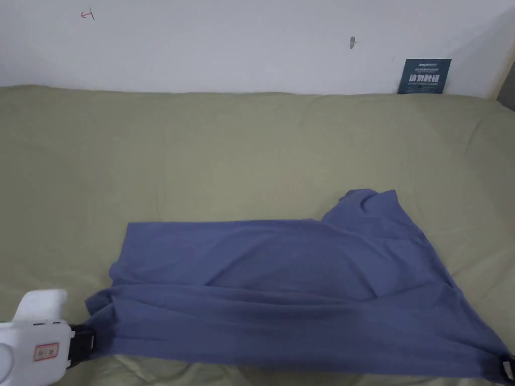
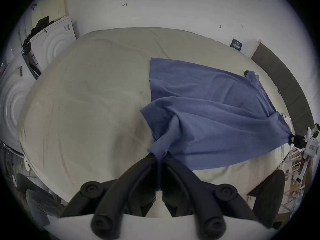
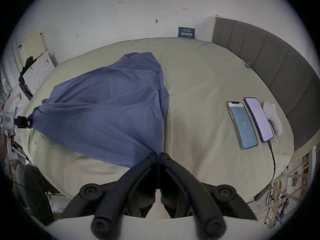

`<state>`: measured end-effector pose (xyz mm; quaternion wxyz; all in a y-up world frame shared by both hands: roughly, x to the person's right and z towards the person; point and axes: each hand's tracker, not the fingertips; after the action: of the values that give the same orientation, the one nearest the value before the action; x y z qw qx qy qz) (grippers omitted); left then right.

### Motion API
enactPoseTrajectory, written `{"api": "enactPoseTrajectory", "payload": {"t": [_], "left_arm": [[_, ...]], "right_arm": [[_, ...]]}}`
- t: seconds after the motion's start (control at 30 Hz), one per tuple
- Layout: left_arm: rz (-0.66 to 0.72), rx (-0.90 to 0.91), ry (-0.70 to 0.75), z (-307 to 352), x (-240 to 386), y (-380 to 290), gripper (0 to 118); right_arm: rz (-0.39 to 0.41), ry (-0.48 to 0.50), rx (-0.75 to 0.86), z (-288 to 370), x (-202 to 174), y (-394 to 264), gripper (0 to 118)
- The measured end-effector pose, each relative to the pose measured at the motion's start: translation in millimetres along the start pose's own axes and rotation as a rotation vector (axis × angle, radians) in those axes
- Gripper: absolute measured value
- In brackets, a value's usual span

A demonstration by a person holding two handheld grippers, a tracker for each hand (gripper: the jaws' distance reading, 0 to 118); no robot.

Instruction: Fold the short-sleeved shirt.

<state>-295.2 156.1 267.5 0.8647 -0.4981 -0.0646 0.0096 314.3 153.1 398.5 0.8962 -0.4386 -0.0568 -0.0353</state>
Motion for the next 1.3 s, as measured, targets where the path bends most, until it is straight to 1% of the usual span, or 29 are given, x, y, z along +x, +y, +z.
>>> {"api": "enactPoseTrajectory", "payload": {"t": [0.2, 0.23, 0.33, 0.37, 0.47, 0.5, 0.53, 0.57, 0.6, 0.63, 0.67, 0.7, 0.73, 0.77, 0.8, 0.83, 0.87, 0.9, 0.97, 1.0, 1.03, 1.07, 1.1, 1.13, 1.17, 1.2, 1.23, 1.27, 1.3], "left_arm": [[0.017, -0.013, -0.004, 37.3, -16.0, -50.2, 4], [0.020, -0.017, -0.006, 39.9, -18.4, -56.5, 4], [0.035, -0.018, -0.023, 38.0, -23.6, -65.1, 4], [0.059, -0.010, -0.044, 35.7, -25.5, -65.1, 4], [0.094, -0.004, -0.058, 27.8, -28.9, -59.8, 6], [0.100, 0.004, -0.066, 26.6, -30.6, -58.1, 7], [0.097, 0.001, -0.068, 28.4, -28.9, -54.6, 12], [0.093, 0.003, -0.062, 29.5, -28.8, -52.8, 44], [0.085, 0.013, -0.041, 31.4, -29.2, -50.0, 80], [0.080, 0.028, -0.024, 33.2, -29.6, -47.3, 106], [0.085, 0.066, -0.008, 39.1, -29.7, -42.3, 109], [0.089, 0.085, -0.009, 43.1, -30.4, -36.5, 108], [0.097, 0.093, -0.004, 45.2, -30.1, -29.4, 108], [0.096, 0.107, -0.005, 46.3, -29.1, -20.3, 103], [0.082, 0.132, -0.005, 46.2, -26.8, -10.0, 88], [0.062, 0.137, -0.002, 43.6, -23.6, 0.8, 62], [0.050, 0.141, 0.007, 38.1, -20.2, 12.1, 9], [0.045, 0.140, 0.000, 30.2, -16.1, 24.4, 0], [0.015, 0.129, -0.013, 12.4, -15.4, 48.0, 0], [0.007, 0.125, -0.009, 2.2, -12.2, 60.9, 0], [-0.017, 0.125, 0.004, -6.5, -9.6, 71.8, 0], [-0.038, 0.125, 0.016, -19.1, -2.5, 84.2, 0], [-0.029, 0.125, 0.020, -31.6, -1.8, 97.3, 0], [-0.022, 0.121, 0.026, -42.4, -2.6, 108.1, 0], [-0.011, 0.115, 0.034, -55.5, -4.5, 119.3, 3], [0.002, 0.081, 0.066, -73.3, -2.7, 129.9, 8], [0.001, 0.042, 0.100, -86.5, -4.1, 137.2, 25], [-0.005, 0.031, 0.115, -99.7, -6.7, 142.7, 71], [-0.015, 0.014, 0.125, -111.4, -7.0, 145.5, 104]], "right_arm": [[-0.012, 0.035, -0.018, 62.6, -39.0, -33.0, 2], [-0.012, 0.040, -0.018, 61.9, -30.1, -41.2, 2], [-0.009, 0.045, -0.019, 64.5, -42.2, -46.9, 2], [-0.019, 0.044, -0.019, 54.6, -31.2, -50.4, 2], [-0.034, 0.049, -0.031, 47.9, -33.5, -46.9, 3], [-0.038, 0.044, -0.029, 42.1, -28.9, -48.6, 3], [-0.045, 0.045, -0.025, 40.5, -25.7, -46.2, 4], [-0.056, 0.047, -0.025, 40.2, -23.3, -43.6, 24], [-0.071, 0.052, -0.033, 39.0, -19.5, -39.0, 60], [-0.076, 0.056, -0.042, 36.1, -18.7, -38.1, 101], [-0.080, 0.056, -0.035, 38.8, -24.3, -45.0, 116], [-0.074, 0.068, -0.005, 39.3, -24.7, -43.9, 109], [-0.075, 0.061, -0.003, 39.1, -24.4, -43.8, 104], [-0.074, 0.053, 0.003, 38.9, -24.1, -43.6, 102], [-0.074, 0.046, 0.028, 38.9, -23.8, -42.6, 93], [-0.075, 0.041, 0.042, 38.9, -23.6, -42.0, 73], [-0.079, 0.042, 0.048, 38.9, -23.6, -41.7, 34], [-0.086, 0.037, 0.055, 7.8, -19.5, 11.2, 2], [-0.113, 0.040, 0.070, -8.7, -19.8, 34.5, 0], [-0.129, 0.064, 0.053, -16.3, -20.4, 45.7, 0], [-0.129, 0.064, 0.056, -22.7, -20.6, 55.0, 0], [-0.115, 0.045, 0.061, -2.1, -19.2, 24.7, 0], [-0.089, 0.028, 0.057, -2.6, -18.7, 23.8, 0], [-0.084, 0.031, 0.047, -2.6, -18.9, 23.3, 0], [-0.087, 0.035, 0.047, -34.6, -19.3, 55.0, 0], [-0.086, 0.040, 0.043, -35.8, -16.6, 54.5, 0], [-0.085, 0.040, 0.042, -35.2, -15.0, 51.9, 0], [-0.075, 0.030, 0.044, -34.9, -12.1, 49.4, 0], [-0.068, 0.031, 0.038, -80.2, -17.8, 86.9, 0]]}}
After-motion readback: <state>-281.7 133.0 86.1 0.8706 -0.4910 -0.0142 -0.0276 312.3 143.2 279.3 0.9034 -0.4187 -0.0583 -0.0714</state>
